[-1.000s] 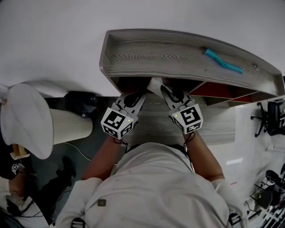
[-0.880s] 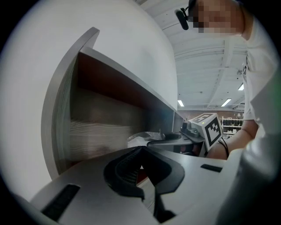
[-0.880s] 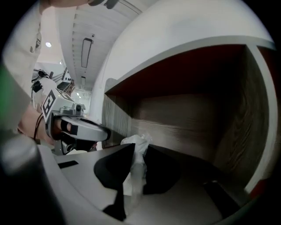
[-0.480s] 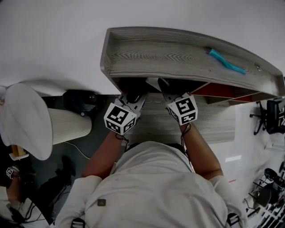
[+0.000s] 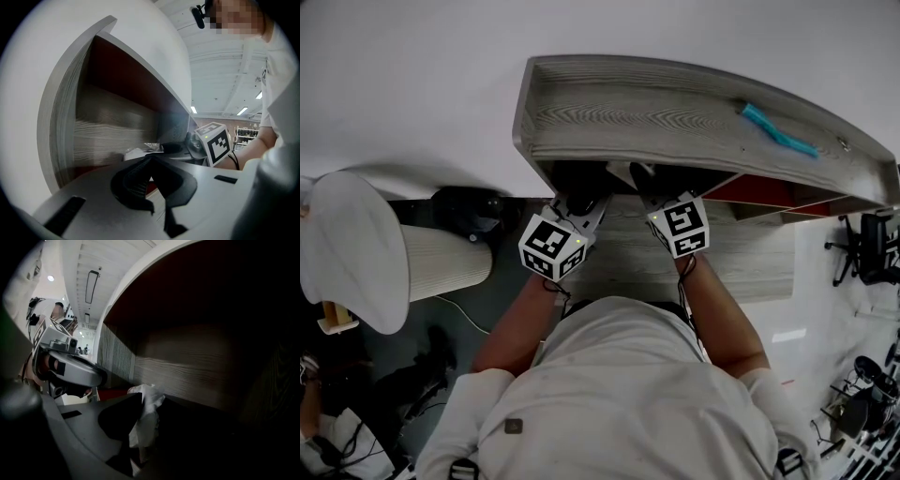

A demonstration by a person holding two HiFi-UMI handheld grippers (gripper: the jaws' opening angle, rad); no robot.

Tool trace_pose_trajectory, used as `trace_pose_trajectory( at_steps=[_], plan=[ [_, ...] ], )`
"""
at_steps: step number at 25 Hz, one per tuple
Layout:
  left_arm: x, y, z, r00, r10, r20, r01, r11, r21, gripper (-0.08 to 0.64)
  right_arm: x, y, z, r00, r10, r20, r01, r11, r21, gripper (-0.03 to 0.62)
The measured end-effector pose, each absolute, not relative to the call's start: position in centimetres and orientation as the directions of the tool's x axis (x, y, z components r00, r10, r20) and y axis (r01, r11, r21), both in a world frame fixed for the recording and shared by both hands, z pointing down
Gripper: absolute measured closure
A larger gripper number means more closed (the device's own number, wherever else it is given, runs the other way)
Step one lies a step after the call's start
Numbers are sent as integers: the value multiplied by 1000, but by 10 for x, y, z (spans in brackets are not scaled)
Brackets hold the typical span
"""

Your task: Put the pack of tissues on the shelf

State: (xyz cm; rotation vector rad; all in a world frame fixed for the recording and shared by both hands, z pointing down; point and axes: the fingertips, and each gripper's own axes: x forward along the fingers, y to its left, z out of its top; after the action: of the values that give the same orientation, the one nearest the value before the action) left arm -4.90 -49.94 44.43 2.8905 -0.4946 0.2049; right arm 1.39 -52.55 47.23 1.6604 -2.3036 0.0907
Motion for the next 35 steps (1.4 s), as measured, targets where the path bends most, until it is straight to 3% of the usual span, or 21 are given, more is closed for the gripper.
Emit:
trace_pose_trajectory(
  at_steps=[5,10,25,35],
  plan=[
    [-50,-496,444,934,-315,166,-343,-922,179,545,20,-526,468,-267,-926,266,-944,307,121,412],
    [-52,-490,438,931,-327,162,-353,-919,174,544,23,-520,455,-269,-932,242,-944,306,128,375],
    [-52,-463,421,916,-377,140,-395,-908,142,544,23,-491,429,-310,-931,194,-927,342,158,362],
    [-29,-424,404,873,-474,111,-486,-865,127,545,32,-443,413,-421,-890,175,-882,447,150,363]
  ],
)
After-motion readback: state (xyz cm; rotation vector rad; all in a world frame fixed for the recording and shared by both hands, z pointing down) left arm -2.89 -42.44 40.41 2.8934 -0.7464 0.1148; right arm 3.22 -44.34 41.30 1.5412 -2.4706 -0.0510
